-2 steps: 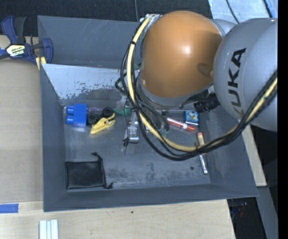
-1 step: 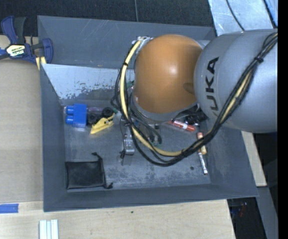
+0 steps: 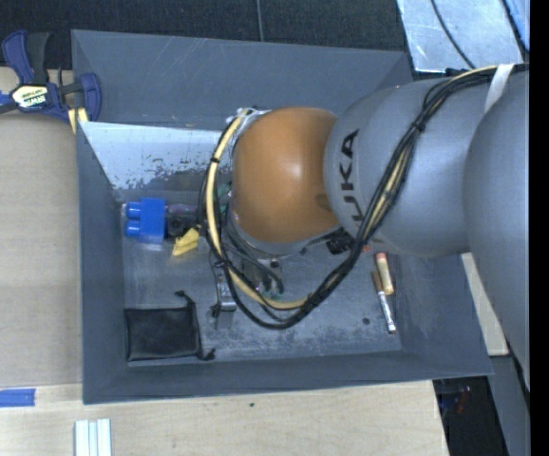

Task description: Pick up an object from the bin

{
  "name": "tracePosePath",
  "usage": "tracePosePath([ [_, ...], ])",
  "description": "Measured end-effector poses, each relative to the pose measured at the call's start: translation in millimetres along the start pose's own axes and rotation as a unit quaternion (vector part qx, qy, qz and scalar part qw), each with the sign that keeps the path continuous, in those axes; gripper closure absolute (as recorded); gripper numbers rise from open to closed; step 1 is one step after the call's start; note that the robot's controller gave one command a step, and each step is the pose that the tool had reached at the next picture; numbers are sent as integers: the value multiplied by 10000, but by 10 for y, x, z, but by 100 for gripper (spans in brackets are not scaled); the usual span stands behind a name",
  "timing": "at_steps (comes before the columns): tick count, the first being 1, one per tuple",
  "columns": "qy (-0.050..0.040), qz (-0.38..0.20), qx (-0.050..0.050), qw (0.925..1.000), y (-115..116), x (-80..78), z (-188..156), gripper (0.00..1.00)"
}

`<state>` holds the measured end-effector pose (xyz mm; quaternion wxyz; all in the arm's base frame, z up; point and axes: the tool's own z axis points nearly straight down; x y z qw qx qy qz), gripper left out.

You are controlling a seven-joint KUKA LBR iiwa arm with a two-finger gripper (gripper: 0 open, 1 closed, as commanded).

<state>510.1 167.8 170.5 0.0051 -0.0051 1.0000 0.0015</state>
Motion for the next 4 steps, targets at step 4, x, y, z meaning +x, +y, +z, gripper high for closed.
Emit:
tracePosePath([
  [4, 46, -1547, 25, 9880, 93, 55, 802, 0],
])
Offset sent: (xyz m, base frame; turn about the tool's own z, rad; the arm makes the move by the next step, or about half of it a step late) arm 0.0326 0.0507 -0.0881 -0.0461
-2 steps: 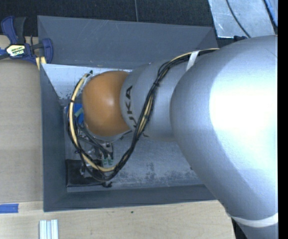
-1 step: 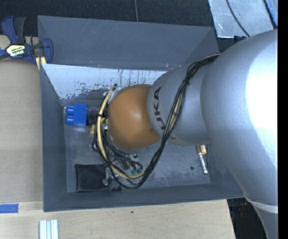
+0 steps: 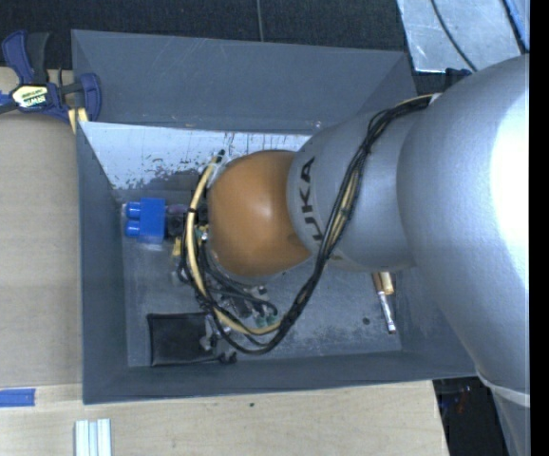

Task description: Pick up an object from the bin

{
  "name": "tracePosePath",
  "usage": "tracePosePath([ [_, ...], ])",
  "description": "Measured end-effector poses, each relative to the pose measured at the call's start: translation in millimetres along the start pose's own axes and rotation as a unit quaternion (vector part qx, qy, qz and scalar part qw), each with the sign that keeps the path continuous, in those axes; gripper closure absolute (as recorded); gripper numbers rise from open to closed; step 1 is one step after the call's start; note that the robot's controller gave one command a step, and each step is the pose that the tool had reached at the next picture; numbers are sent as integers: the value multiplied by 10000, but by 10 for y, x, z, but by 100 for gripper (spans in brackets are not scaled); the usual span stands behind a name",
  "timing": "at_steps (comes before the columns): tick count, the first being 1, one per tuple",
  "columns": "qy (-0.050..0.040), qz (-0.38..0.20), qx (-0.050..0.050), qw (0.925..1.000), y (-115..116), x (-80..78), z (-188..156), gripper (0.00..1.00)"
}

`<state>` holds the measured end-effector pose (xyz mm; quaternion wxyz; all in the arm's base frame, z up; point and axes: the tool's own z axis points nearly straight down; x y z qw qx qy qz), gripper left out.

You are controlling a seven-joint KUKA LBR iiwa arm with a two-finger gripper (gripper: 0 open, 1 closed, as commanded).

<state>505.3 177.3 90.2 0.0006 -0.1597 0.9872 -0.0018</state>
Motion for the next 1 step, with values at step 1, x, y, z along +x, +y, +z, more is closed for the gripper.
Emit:
tracePosePath([
  [1, -68, 812, -14, 9967, 175, -85, -162, 0],
])
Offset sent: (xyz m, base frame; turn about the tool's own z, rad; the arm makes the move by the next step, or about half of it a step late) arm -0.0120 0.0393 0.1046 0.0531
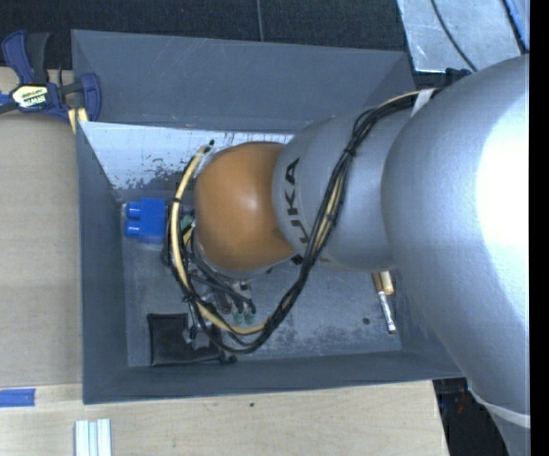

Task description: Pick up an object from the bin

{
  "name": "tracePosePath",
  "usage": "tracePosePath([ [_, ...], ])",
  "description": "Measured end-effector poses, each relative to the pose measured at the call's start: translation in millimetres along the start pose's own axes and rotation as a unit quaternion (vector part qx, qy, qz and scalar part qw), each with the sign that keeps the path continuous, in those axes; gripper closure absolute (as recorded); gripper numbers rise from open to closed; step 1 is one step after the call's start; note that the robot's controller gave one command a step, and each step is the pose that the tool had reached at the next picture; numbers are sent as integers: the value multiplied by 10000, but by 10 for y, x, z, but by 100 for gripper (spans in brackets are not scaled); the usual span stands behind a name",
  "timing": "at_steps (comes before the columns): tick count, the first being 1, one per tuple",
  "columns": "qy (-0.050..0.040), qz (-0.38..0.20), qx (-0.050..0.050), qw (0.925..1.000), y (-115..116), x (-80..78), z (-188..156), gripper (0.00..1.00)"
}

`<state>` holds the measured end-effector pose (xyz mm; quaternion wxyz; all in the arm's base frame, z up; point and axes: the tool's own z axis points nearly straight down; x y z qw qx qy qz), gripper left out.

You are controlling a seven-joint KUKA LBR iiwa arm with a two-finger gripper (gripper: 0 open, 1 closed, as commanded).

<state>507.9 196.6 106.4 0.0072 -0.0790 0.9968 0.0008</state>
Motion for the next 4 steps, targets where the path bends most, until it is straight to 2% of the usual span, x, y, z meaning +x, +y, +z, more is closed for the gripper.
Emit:
tracePosePath([
  [1, 24, -554, 4, 9985, 131, 77, -518, 0],
  [2, -28, -872, -3, 9962, -239, -103, -260, 0],
  [3, -16, -1056, 10, 9944, -345, -61, 31, 0],
  [4, -25, -1836, 4, 9830, -383, -233, 370, 0],
])
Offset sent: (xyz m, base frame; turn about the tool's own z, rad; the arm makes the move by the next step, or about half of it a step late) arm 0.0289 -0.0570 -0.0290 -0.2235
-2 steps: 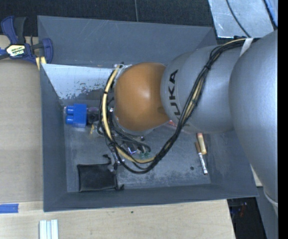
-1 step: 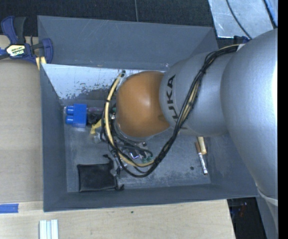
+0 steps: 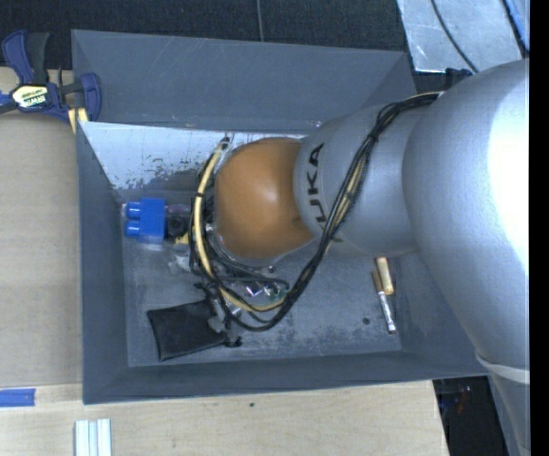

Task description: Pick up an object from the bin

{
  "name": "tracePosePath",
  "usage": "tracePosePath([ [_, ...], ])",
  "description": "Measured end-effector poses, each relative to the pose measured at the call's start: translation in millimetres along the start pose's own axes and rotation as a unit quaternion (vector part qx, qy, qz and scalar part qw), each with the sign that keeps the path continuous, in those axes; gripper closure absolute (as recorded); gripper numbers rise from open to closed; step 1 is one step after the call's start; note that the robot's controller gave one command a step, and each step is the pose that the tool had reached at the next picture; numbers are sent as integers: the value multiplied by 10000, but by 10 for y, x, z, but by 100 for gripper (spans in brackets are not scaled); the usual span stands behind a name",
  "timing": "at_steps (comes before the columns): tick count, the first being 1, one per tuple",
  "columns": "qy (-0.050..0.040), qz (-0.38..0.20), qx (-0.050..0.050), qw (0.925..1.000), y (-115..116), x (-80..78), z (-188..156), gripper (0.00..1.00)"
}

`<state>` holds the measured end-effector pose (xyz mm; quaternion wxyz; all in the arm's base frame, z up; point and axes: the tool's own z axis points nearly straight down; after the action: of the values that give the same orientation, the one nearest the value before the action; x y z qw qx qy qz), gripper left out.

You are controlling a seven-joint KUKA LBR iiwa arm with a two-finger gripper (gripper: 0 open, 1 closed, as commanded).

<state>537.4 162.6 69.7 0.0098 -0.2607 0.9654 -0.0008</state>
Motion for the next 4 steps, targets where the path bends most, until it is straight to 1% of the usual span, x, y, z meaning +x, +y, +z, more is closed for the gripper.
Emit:
tracePosePath([
  [1, -7, 1214, -13, 9926, 274, -92, -23, 100],
  [2, -7, 1214, -13, 9926, 274, -92, -23, 100],
  [3, 16, 600, -10, 9982, 258, -280, -13, 100],
  [4, 15, 554, -18, 9985, 190, -544, -569, 100],
])
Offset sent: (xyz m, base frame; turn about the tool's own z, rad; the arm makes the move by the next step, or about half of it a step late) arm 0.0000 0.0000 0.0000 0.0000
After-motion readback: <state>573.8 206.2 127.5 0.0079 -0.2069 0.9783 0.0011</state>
